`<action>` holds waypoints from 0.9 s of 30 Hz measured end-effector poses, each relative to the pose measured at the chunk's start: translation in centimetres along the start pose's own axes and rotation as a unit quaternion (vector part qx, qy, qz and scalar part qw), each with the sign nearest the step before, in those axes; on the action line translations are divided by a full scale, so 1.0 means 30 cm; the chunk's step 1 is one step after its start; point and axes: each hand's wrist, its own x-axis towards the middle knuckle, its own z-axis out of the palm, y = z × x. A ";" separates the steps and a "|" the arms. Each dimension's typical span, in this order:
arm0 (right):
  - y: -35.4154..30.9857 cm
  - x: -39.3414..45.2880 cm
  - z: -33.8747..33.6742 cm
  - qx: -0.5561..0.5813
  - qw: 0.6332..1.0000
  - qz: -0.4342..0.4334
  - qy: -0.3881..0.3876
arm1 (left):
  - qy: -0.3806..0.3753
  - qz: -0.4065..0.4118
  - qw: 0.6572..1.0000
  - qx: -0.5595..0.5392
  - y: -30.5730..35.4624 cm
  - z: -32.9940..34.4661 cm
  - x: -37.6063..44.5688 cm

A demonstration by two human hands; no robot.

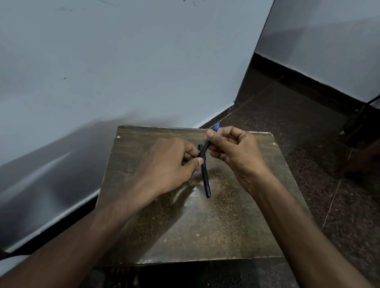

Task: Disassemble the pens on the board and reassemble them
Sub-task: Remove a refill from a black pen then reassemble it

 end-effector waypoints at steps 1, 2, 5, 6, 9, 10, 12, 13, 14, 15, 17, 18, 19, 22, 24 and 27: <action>0.003 -0.004 0.006 -0.003 1.000 -0.002 0.018 | 0.000 -0.002 1.000 -0.008 0.004 0.000 0.000; 0.008 -0.004 0.008 -0.007 1.000 -0.004 0.030 | -0.001 -0.003 1.000 -0.011 0.007 0.002 -0.001; 0.002 -0.009 0.017 -0.005 0.999 0.014 0.043 | -0.004 -0.009 1.000 -0.011 0.012 0.006 -0.001; -0.003 -0.009 0.016 -0.002 0.999 0.024 0.043 | -0.004 -0.013 1.000 -0.010 0.012 0.006 -0.001; -0.016 -0.011 0.013 -0.011 0.998 0.044 0.034 | -0.012 -0.021 1.000 -0.013 0.007 0.001 0.000; -0.012 -0.011 0.011 -0.019 0.998 0.041 0.034 | -0.013 -0.021 1.000 -0.016 0.005 -0.002 0.000; -0.007 -0.010 0.013 -0.020 0.998 0.044 0.048 | -0.016 -0.021 0.999 -0.023 0.005 -0.004 0.000; -0.006 -0.011 0.014 -0.019 0.997 0.047 0.060 | -0.017 -0.020 0.999 -0.024 0.006 -0.004 -0.001; -0.003 -0.009 0.014 -0.019 0.996 0.051 0.067 | -0.018 -0.018 0.999 -0.023 0.008 -0.003 -0.002; -0.003 -0.009 0.016 -0.015 0.996 0.057 0.068 | -0.018 -0.017 0.999 -0.022 0.009 -0.002 -0.003; -0.011 -0.010 0.021 -0.005 0.997 0.063 0.053 | -0.017 -0.017 0.999 -0.024 0.011 -0.004 -0.001; -0.011 -0.010 0.022 -0.005 0.997 0.060 0.045 | -0.016 -0.017 0.999 -0.024 0.011 -0.005 0.000; -0.008 -0.009 0.020 -0.012 0.998 0.052 0.041 | -0.016 -0.016 0.999 -0.024 0.009 -0.006 0.000; -0.003 -0.010 0.019 -0.036 0.997 0.037 0.064 | -0.029 -0.014 0.999 -0.020 0.008 -0.005 -0.003; -0.003 -0.011 0.019 -0.027 0.997 0.040 0.061 | -0.034 -0.013 0.999 -0.015 0.010 -0.004 -0.004; -0.011 -0.016 0.024 -0.016 0.998 0.053 0.027 | -0.032 -0.016 0.999 -0.015 0.012 -0.008 -0.001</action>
